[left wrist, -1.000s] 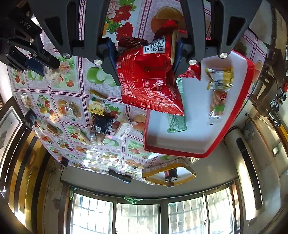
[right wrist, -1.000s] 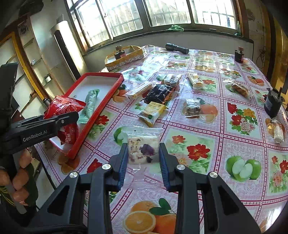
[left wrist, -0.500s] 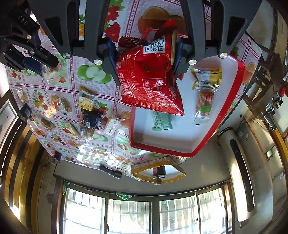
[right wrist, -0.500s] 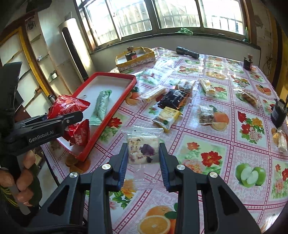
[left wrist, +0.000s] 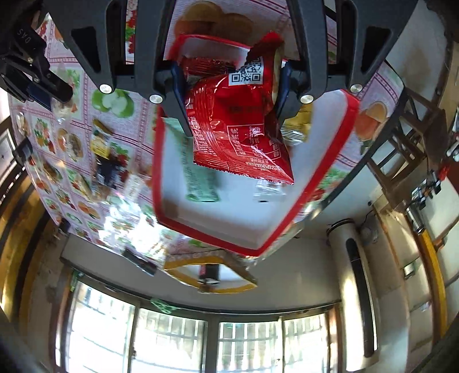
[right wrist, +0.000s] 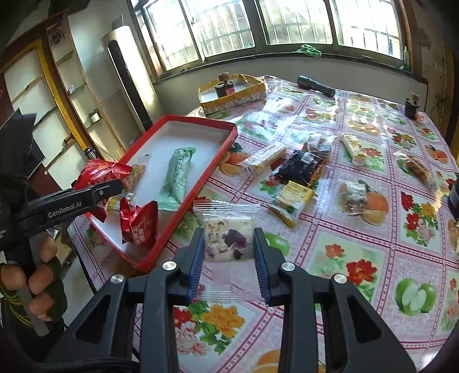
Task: Organize snacks
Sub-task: 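Carry the red bag with the left gripper while the right carries the nougat packet over the tray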
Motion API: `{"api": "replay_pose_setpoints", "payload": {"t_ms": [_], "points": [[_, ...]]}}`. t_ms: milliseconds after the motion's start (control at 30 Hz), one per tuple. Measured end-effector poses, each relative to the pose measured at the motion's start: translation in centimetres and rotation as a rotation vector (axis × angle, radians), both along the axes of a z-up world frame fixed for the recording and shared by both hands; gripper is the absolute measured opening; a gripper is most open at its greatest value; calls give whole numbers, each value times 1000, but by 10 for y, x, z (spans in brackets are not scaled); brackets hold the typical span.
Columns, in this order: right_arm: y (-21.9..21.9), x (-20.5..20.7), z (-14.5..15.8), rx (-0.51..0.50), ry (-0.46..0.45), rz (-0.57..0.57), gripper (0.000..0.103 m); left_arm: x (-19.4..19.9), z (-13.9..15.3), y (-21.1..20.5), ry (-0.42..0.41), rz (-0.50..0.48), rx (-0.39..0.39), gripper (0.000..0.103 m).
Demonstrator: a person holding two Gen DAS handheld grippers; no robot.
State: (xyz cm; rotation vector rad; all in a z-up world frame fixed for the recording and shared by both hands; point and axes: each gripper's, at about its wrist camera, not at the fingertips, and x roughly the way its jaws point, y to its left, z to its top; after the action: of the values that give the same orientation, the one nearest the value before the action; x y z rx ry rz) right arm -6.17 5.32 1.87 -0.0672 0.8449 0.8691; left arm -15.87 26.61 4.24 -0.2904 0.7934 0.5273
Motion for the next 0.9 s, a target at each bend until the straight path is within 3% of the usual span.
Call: {"api": "replay_pose_setpoints", "payload": {"t_ms": [467, 900], "points": [[58, 21, 1, 24, 27, 61, 35, 15, -2, 32, 7, 37, -6, 50], [134, 77, 3, 63, 81, 83, 35, 59, -13, 50, 54, 37, -18, 50]]}}
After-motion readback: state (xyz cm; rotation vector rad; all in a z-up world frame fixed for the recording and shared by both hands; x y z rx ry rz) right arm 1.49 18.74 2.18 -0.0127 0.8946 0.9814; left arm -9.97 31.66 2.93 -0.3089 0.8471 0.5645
